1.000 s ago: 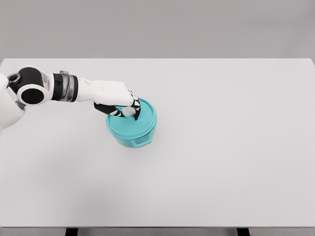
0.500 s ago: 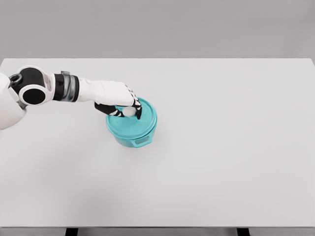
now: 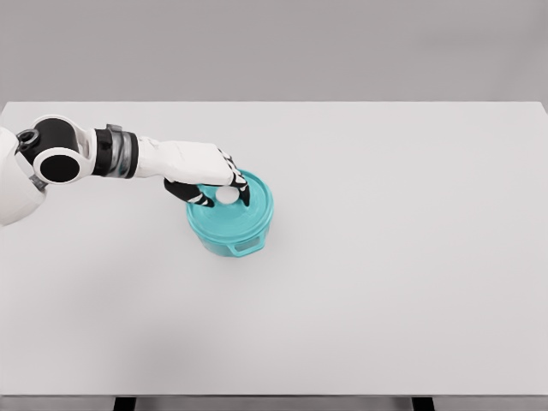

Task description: Cover the pot with left arm

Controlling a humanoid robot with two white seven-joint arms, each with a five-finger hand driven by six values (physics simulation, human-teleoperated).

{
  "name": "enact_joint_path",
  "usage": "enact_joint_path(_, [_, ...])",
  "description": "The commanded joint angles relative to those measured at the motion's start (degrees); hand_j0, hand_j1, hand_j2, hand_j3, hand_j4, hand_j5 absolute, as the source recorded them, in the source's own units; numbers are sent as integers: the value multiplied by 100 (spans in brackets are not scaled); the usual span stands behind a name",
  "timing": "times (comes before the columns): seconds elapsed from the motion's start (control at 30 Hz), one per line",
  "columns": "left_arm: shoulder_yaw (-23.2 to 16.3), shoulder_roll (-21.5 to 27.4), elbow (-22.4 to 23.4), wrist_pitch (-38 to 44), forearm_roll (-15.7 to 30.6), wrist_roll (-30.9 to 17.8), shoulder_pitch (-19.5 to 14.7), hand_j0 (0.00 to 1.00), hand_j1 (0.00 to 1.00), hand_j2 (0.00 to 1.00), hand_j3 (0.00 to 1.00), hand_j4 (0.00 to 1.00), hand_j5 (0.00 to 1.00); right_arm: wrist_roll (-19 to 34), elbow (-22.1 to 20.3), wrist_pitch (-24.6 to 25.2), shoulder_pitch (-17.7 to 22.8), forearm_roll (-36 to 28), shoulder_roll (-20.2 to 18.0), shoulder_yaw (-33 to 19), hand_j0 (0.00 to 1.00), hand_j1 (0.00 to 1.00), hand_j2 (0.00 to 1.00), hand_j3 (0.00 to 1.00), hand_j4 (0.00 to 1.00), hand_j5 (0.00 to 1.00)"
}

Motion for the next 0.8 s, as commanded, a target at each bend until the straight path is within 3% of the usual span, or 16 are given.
enact_joint_path(0.0, [6, 8, 0, 3, 21, 1, 0, 76, 76, 76, 76, 76, 76, 2, 0, -1, 0, -2, -1, 1, 100, 100, 100, 100, 100, 100])
enact_joint_path(0.5, [6, 52, -9, -14, 30, 1, -9, 100, 100, 100, 100, 100, 100, 2, 0, -1, 0, -2, -1, 1, 100, 100, 100, 100, 100, 100])
enact_joint_path(0.77, [6, 78, -53, -58, 74, 1, -53, 100, 100, 100, 100, 100, 100, 2, 0, -1, 0, -2, -1, 1, 100, 100, 100, 100, 100, 100])
